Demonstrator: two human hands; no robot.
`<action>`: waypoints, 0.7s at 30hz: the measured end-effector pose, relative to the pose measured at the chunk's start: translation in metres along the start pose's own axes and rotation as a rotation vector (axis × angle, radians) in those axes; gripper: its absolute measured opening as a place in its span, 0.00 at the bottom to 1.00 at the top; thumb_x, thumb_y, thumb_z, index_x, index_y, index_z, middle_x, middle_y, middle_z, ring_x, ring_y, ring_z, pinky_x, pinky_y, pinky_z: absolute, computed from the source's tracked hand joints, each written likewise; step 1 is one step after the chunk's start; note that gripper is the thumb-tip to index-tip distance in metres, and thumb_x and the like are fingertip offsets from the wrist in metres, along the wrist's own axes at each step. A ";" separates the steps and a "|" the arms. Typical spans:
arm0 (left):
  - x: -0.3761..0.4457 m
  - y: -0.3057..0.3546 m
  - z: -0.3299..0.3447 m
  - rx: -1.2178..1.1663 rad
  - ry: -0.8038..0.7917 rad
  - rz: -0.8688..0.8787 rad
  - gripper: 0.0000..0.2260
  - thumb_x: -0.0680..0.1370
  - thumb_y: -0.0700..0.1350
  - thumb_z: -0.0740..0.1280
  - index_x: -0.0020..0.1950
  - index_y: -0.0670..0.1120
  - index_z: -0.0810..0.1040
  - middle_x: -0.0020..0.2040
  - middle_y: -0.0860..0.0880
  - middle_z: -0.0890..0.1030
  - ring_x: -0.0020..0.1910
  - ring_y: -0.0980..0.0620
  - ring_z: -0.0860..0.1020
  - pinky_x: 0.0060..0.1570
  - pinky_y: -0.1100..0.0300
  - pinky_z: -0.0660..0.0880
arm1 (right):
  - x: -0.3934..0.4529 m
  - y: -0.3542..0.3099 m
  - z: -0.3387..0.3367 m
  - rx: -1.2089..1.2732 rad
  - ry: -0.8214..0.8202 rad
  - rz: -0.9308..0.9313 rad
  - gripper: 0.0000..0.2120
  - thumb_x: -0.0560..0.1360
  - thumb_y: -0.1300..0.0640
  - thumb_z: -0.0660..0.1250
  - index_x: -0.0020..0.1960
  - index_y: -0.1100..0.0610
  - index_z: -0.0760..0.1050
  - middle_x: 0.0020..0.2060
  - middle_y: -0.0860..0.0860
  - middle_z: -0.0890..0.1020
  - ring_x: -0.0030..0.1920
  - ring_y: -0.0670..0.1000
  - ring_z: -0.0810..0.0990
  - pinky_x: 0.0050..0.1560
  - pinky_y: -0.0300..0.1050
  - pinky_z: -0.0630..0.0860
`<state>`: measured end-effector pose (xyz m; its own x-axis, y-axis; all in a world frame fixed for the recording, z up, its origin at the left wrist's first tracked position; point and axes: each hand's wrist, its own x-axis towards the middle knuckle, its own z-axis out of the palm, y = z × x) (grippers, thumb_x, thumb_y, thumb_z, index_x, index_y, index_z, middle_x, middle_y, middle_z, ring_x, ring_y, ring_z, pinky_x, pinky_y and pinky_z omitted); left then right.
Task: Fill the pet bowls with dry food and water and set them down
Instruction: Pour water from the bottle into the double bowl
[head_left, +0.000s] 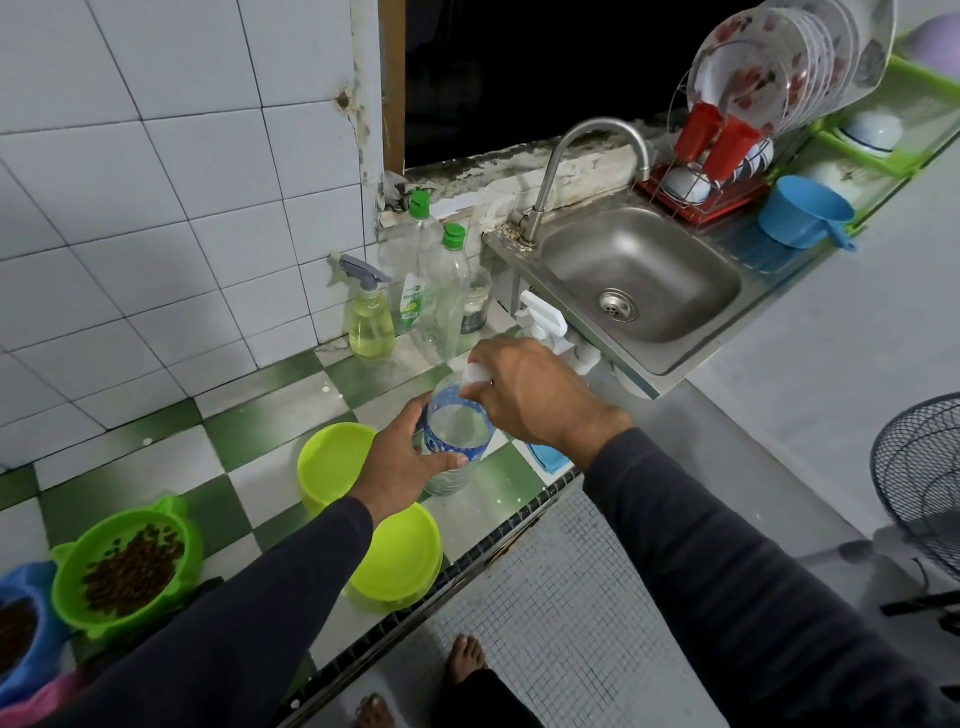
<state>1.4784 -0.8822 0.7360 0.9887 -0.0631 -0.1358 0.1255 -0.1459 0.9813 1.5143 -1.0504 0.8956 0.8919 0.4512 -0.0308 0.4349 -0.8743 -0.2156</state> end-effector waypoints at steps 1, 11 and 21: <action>0.000 0.000 -0.001 0.004 -0.002 -0.004 0.35 0.67 0.40 0.83 0.71 0.55 0.74 0.63 0.57 0.82 0.63 0.59 0.78 0.64 0.52 0.78 | 0.000 -0.001 0.000 0.002 0.009 0.006 0.14 0.78 0.45 0.68 0.54 0.55 0.76 0.50 0.55 0.81 0.51 0.59 0.79 0.49 0.53 0.78; -0.002 0.001 -0.001 0.024 0.019 -0.023 0.35 0.66 0.43 0.83 0.69 0.56 0.75 0.61 0.57 0.83 0.62 0.56 0.79 0.64 0.46 0.79 | -0.001 -0.008 -0.003 0.057 0.021 -0.002 0.12 0.78 0.50 0.69 0.57 0.57 0.77 0.50 0.55 0.79 0.53 0.59 0.78 0.48 0.50 0.75; -0.006 0.009 0.001 0.079 0.024 -0.027 0.35 0.67 0.41 0.83 0.70 0.54 0.73 0.61 0.58 0.82 0.59 0.62 0.79 0.62 0.50 0.79 | -0.001 -0.013 0.000 0.143 0.040 0.176 0.14 0.77 0.48 0.70 0.57 0.56 0.78 0.52 0.57 0.82 0.52 0.58 0.80 0.47 0.48 0.77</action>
<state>1.4738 -0.8841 0.7450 0.9869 -0.0343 -0.1575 0.1460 -0.2244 0.9635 1.5076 -1.0397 0.8987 0.9579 0.2838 -0.0424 0.2524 -0.9036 -0.3462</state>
